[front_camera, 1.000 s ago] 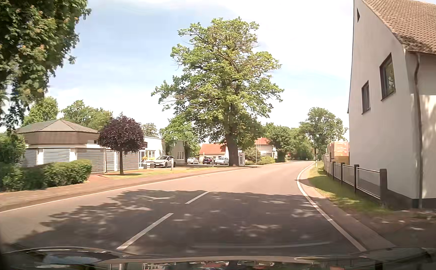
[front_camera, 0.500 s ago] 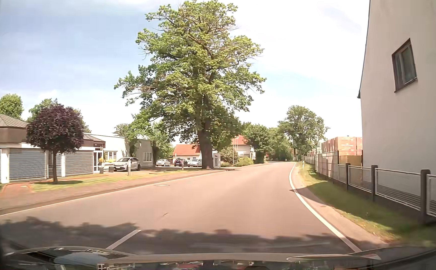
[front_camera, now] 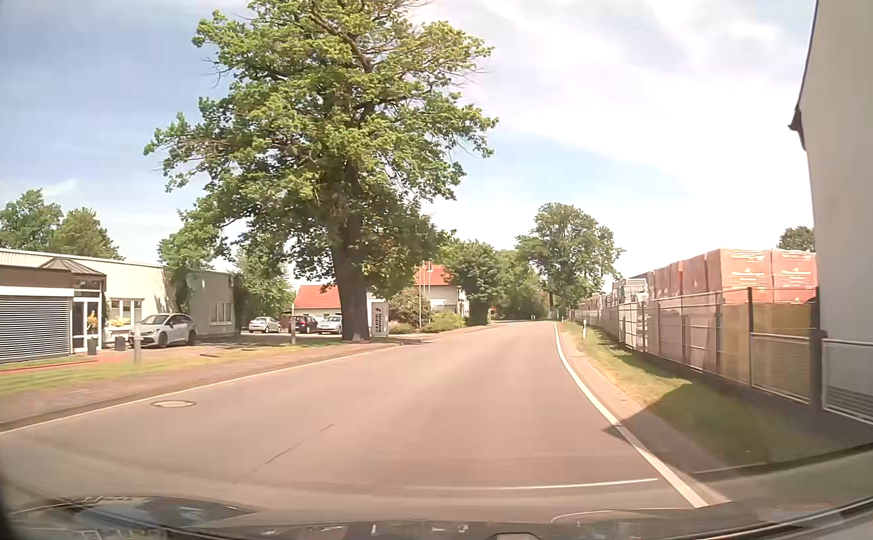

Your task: Follow the waypoints while adhering to traffic rules and regulations

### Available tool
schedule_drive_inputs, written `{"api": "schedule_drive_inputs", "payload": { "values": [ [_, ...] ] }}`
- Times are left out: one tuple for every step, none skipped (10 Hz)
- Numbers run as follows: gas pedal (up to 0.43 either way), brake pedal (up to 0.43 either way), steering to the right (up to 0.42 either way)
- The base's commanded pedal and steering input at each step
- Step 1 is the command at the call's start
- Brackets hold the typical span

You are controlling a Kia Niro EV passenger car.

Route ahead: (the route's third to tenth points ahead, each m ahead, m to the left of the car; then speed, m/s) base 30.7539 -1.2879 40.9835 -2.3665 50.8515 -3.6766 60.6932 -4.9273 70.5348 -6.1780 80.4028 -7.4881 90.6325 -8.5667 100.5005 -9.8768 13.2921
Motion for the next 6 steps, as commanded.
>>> {"api": "schedule_drive_inputs", "payload": {
  "values": [
    [0.248,0.0,0.042],
    [0.228,0.0,0.041],
    [0.197,0.0,0.037],
    [0.157,0.0,0.033],
    [0.15,0.0,0.032],
    [0.138,0.0,0.031]
  ]
}}
